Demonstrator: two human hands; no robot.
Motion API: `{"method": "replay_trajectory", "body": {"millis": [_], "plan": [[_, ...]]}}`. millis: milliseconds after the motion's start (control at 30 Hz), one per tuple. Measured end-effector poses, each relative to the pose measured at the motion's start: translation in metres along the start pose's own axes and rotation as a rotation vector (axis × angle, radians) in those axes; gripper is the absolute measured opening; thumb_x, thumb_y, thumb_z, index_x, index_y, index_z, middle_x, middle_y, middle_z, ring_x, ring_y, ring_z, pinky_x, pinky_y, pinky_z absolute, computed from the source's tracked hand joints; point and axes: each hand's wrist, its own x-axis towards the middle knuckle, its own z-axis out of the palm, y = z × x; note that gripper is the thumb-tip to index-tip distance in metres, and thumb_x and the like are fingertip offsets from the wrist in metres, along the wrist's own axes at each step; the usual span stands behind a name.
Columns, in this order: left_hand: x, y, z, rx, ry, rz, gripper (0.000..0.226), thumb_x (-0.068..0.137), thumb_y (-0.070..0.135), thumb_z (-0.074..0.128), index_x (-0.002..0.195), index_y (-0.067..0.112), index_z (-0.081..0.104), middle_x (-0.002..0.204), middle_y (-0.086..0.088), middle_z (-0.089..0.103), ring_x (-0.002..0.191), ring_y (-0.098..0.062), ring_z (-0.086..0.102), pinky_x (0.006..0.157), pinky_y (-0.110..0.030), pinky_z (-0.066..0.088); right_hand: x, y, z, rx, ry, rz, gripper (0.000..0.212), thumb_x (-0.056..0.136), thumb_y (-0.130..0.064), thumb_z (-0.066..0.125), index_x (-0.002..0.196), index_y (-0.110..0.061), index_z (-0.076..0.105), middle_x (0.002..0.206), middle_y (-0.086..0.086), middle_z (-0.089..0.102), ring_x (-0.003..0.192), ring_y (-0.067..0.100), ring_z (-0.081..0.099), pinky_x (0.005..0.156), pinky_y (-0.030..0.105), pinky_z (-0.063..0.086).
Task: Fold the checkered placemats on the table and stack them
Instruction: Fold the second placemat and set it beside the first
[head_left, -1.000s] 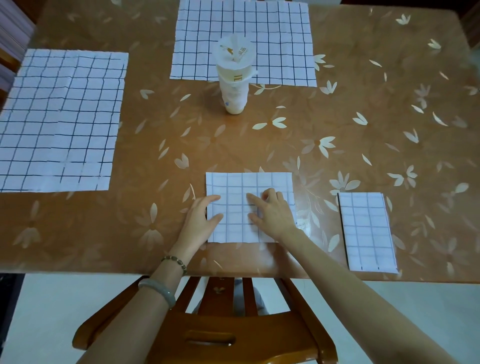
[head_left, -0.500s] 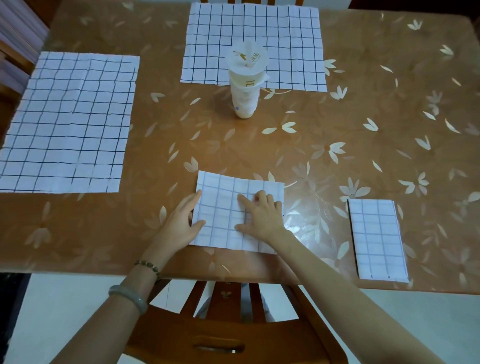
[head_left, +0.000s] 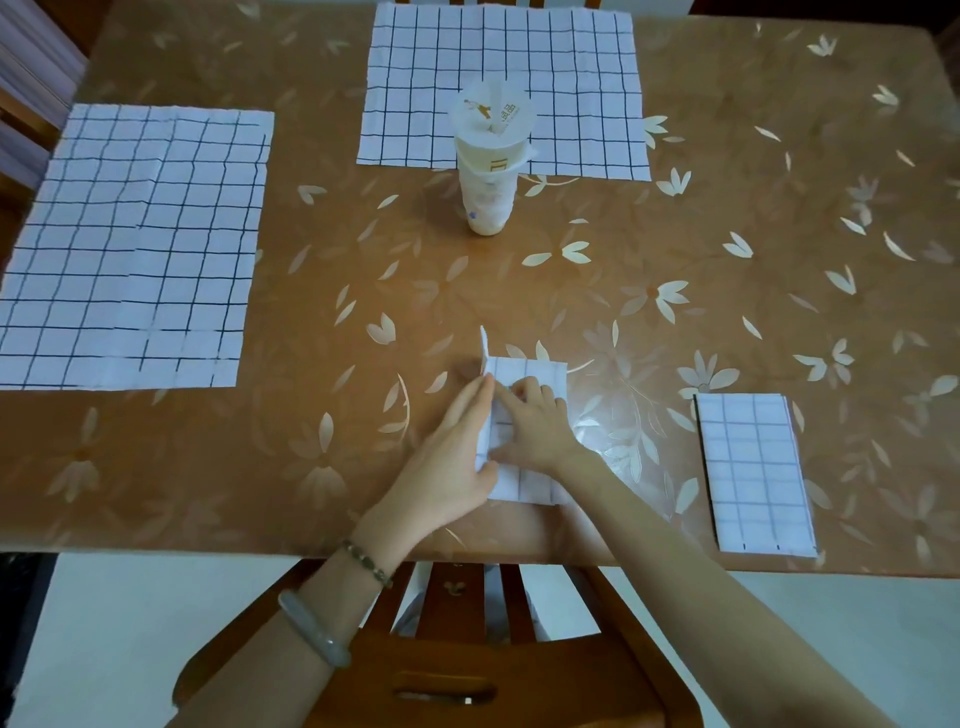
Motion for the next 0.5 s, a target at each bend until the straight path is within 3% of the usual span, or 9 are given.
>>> {"method": "replay_trajectory", "body": {"millis": [100, 167, 200, 267, 367, 500], "plan": [[0.008, 0.014, 0.016, 0.039, -0.043, -0.024, 0.088, 0.09, 0.016, 0.057, 0.153, 0.025, -0.004, 0.157, 0.024, -0.011, 0.111, -0.022, 0.058, 0.086, -0.039, 0.052, -0.006, 0.025, -0.009, 0.295, 0.181, 0.025, 0.06, 0.078, -0.007, 0.064, 0.136, -0.011, 0.048, 0.116, 0.013, 0.047, 0.111, 0.031, 0.044, 0.096, 0.029, 0.033], [0.016, 0.02, 0.028, 0.103, -0.068, -0.018, 0.088, 0.091, 0.018, 0.055, 0.153, 0.024, -0.007, 0.158, 0.019, -0.013, 0.086, -0.021, 0.063, 0.072, -0.039, 0.053, -0.011, 0.044, -0.011, 0.27, 0.36, 0.12, 0.044, 0.077, 0.001, 0.059, 0.12, -0.004, 0.061, 0.106, 0.014, 0.053, 0.104, 0.032, 0.05, 0.092, 0.03, 0.039], [0.021, 0.023, 0.035, 0.126, -0.08, -0.013, 0.088, 0.091, 0.017, 0.055, 0.153, 0.023, -0.008, 0.158, 0.017, -0.013, 0.083, -0.02, 0.063, 0.069, -0.037, 0.053, -0.014, 0.053, -0.01, 0.219, 0.415, 0.163, 0.035, 0.074, -0.001, 0.06, 0.108, -0.005, 0.066, 0.099, 0.012, 0.053, 0.098, 0.033, 0.052, 0.088, 0.037, 0.043], [0.029, 0.03, 0.047, 0.133, -0.111, -0.017, 0.088, 0.091, 0.015, 0.055, 0.152, 0.022, -0.009, 0.159, 0.013, -0.014, 0.095, -0.022, 0.062, 0.073, -0.036, 0.052, -0.018, 0.065, -0.008, 0.111, 0.465, 0.199, 0.024, 0.069, -0.011, 0.064, 0.092, -0.01, 0.069, 0.089, 0.01, 0.051, 0.087, 0.034, 0.052, 0.08, 0.045, 0.046], [0.042, 0.038, 0.062, 0.134, -0.148, -0.039, 0.088, 0.092, 0.013, 0.054, 0.152, 0.02, -0.009, 0.16, 0.009, -0.015, 0.113, -0.025, 0.057, 0.078, -0.039, 0.051, -0.023, 0.069, -0.008, 0.048, 0.49, 0.227, 0.032, 0.068, -0.031, 0.067, 0.098, -0.021, 0.071, 0.091, 0.011, 0.054, 0.084, 0.034, 0.053, 0.078, 0.042, 0.042], [0.056, 0.041, 0.078, 0.211, -0.142, -0.034, 0.087, 0.092, 0.01, 0.053, 0.152, 0.017, -0.01, 0.16, 0.006, -0.015, 0.131, -0.022, 0.044, 0.076, -0.033, 0.046, -0.025, 0.074, -0.01, -0.01, 0.502, 0.239, 0.024, 0.077, -0.041, 0.068, 0.099, -0.031, 0.07, 0.09, 0.007, 0.051, 0.081, 0.031, 0.051, 0.077, 0.041, 0.037]]}}
